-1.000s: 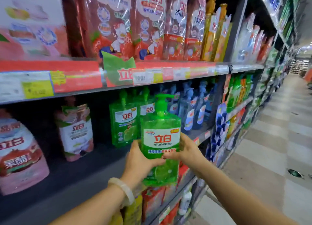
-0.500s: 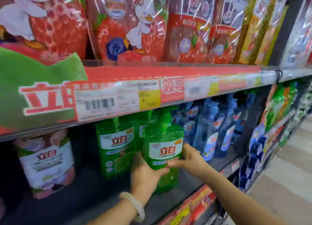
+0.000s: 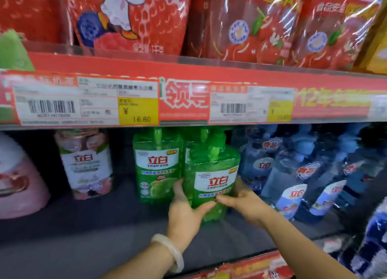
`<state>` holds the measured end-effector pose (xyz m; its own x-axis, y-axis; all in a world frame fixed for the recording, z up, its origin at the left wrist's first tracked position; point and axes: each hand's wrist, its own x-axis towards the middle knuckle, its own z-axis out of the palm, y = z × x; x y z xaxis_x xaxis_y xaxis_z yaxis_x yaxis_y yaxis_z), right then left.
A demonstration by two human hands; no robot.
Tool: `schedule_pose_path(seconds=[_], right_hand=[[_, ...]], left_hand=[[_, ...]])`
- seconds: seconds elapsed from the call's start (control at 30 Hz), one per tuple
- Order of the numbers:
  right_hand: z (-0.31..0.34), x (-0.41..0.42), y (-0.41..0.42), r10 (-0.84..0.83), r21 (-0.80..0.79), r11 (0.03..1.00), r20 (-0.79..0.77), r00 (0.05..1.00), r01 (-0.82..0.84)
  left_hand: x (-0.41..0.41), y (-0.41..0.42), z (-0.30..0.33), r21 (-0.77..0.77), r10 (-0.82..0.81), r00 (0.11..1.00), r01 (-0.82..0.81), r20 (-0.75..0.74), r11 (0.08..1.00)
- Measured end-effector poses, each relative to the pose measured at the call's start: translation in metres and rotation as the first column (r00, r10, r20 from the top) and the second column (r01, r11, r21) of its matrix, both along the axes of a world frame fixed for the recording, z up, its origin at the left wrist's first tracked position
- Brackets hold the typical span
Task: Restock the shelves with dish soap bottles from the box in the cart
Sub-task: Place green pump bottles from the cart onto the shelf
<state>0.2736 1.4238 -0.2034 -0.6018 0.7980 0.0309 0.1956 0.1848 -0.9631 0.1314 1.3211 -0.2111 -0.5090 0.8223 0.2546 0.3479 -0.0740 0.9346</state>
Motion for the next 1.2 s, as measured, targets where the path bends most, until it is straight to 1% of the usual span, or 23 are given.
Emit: schedule_pose_path(seconds=[0.17,0.33,0.6,0.67,0.7,0.8,0.87,0.93,1.03,1.1,1.2], right_hand=[[-0.005,-0.002,0.003,-0.005,0.012,1.000,-0.057,0.998,0.005],[-0.006,-0.005,0.002,0.000,0.017,1.000,-0.073,0.997,0.001],[-0.007,-0.006,0.003,-0.024,0.027,0.999,-0.028,0.999,0.024],[-0.009,-0.007,-0.001,-0.074,-0.008,0.997,-0.021,0.997,0.074],[-0.011,-0.008,-0.004,-0.125,-0.002,0.992,0.001,0.992,0.125],[-0.023,-0.005,-0.023,-0.303,0.115,0.949,0.096,0.948,0.292],[-0.027,0.000,-0.040,-0.373,0.205,0.917,0.142,0.917,0.342],[-0.027,0.004,-0.057,-0.356,0.314,0.903,0.169,0.919,0.292],[-0.021,-0.001,-0.085,-0.212,0.451,0.888,0.229,0.950,0.090],[-0.016,-0.013,-0.102,-0.109,0.526,0.847,0.297,0.949,-0.068],[-0.009,-0.042,-0.130,0.015,0.583,0.761,0.420,0.907,-0.283]], left_hand=[[0.003,0.004,0.003,-0.026,0.032,0.999,-0.032,0.000,0.999],[0.006,0.002,0.008,-0.054,0.031,0.999,-0.029,0.032,0.998],[0.008,-0.001,0.013,-0.143,0.015,0.999,-0.009,0.040,0.990],[0.010,-0.004,0.013,-0.185,0.017,1.000,-0.012,0.022,0.983],[0.012,-0.007,0.013,-0.222,0.025,1.000,-0.026,-0.007,0.975],[0.016,-0.023,0.010,-0.297,0.078,0.990,-0.111,-0.121,0.948],[0.013,-0.037,0.004,-0.342,0.092,0.973,-0.161,-0.211,0.926],[0.008,-0.053,-0.001,-0.386,0.077,0.945,-0.203,-0.317,0.900],[-0.001,-0.074,-0.003,-0.401,0.081,0.914,-0.253,-0.399,0.881],[-0.005,-0.087,-0.002,-0.395,0.060,0.884,-0.267,-0.464,0.879],[-0.009,-0.116,0.001,-0.420,0.003,0.833,-0.282,-0.554,0.863]])
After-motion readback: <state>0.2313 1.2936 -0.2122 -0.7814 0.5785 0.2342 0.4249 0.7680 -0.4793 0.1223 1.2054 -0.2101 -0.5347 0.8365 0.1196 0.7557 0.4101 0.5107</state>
